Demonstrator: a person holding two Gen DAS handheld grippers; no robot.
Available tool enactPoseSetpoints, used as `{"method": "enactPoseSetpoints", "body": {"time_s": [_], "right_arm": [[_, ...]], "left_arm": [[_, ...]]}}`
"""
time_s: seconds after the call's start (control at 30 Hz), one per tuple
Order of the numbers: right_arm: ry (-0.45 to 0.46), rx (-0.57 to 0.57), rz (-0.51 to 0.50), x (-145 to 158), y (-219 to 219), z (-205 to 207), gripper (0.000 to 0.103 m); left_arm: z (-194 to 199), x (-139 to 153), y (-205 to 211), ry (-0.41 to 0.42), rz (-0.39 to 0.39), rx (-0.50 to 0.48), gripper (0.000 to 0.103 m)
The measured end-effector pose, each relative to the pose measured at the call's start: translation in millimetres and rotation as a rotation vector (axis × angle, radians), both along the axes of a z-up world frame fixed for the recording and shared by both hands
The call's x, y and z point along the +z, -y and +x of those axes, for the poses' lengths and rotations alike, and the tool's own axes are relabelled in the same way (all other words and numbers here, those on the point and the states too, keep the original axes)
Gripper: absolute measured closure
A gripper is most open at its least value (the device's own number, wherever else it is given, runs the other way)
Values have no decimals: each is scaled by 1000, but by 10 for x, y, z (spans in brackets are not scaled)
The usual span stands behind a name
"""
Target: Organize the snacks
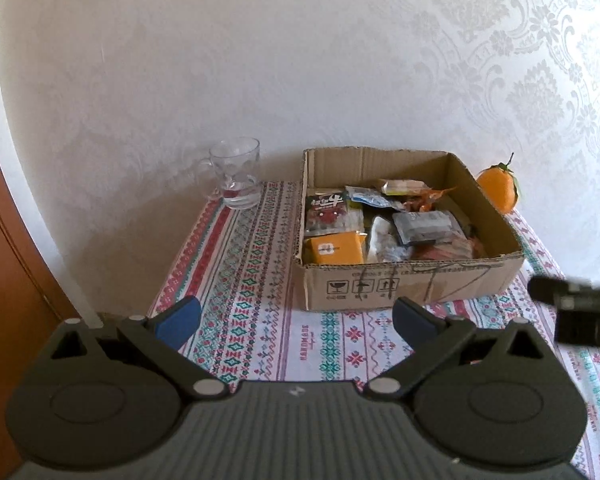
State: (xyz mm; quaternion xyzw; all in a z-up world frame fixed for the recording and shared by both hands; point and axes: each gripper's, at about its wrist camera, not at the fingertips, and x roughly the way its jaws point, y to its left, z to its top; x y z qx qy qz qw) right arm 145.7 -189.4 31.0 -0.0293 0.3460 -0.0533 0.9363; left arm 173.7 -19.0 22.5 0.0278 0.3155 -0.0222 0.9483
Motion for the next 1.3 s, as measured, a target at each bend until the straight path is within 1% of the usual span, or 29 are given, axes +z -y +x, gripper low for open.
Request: {"method": "enactPoseSetpoints", "body": {"time_s": [0.1, 0.2, 0.3, 0.5, 1.07, 1.3], "right_arm": [[2, -13, 11, 32, 5, -154, 0], [35, -18, -4, 125, -7, -232, 0], [71, -26, 3, 226, 9, -288, 0], [105, -29, 0, 326, 18, -311, 0], [110, -22, -5, 348, -1, -328, 0], [116, -21, -9, 364, 0, -324, 0]], "left_arm": [[-43, 66, 58, 8, 11, -21, 1], [-85, 152, 91, 24, 8, -38, 1], [-121, 239, 100, 50, 14, -34, 1], [-160, 362, 73, 83, 5, -24, 1], [-202, 378, 133, 101, 25, -47, 1], [-203, 402, 130, 106, 21, -51, 1]]}}
